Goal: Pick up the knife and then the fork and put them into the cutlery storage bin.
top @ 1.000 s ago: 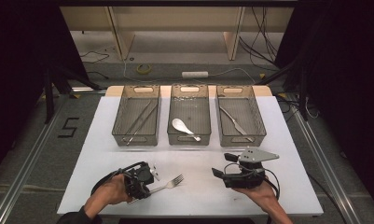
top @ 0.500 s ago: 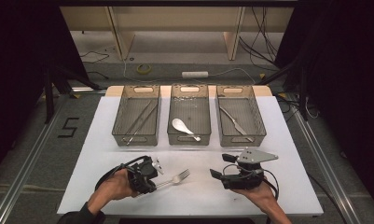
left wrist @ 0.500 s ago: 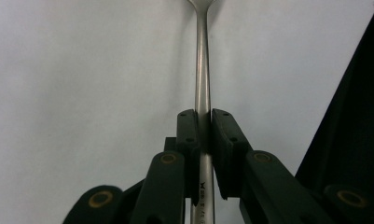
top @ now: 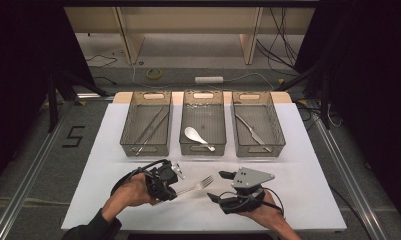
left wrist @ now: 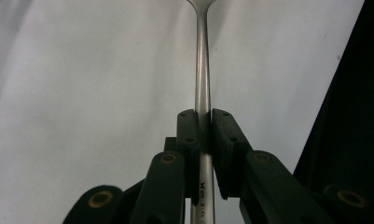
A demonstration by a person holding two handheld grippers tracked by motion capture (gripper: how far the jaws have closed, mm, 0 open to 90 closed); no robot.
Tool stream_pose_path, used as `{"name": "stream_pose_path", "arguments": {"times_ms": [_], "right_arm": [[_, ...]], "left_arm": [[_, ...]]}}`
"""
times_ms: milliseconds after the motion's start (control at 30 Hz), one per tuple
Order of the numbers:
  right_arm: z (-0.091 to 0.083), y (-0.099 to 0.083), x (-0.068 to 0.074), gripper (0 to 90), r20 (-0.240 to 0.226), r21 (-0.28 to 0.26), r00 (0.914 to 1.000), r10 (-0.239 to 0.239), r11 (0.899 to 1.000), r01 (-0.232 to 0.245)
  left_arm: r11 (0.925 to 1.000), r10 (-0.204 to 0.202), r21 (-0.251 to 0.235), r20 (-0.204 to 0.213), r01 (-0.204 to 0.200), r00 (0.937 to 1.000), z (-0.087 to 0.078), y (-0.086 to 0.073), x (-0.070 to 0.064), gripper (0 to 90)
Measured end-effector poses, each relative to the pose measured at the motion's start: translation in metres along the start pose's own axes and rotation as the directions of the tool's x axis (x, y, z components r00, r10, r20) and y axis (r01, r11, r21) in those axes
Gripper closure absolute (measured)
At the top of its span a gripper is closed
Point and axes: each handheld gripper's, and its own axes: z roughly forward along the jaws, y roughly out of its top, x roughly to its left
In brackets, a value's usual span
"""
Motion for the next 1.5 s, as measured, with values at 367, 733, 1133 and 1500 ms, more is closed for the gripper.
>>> {"name": "stream_pose_path", "arguments": {"times_ms": [367,733,1133,1500], "right_arm": [[0.037,0.004,0.029,30.0,0.013,0.126,0.9531,-0.302,0.946,0.298],[0.060,-0.001,0.036,49.8,0.022,0.234,0.8605,-0.509,0.839,0.491],[0.065,-0.004,0.042,73.1,0.019,0.254,0.8213,-0.570,0.797,0.548],[0.066,-0.008,0.044,87.1,-0.048,0.274,0.7460,-0.664,0.709,0.649]], "left_arm": [[0.9993,0.032,0.017,0.022,-0.033,0.9992,-0.003,0.021,-0.008,81.4],[0.9982,0.054,0.026,0.040,-0.055,0.9978,-0.006,0.029,-0.016,81.4],[0.9972,0.067,0.027,0.063,-0.069,0.9957,-0.005,0.033,-0.021,81.4],[0.9967,0.080,0.010,0.060,-0.081,0.9950,-0.007,0.034,-0.025,80.8]]}}
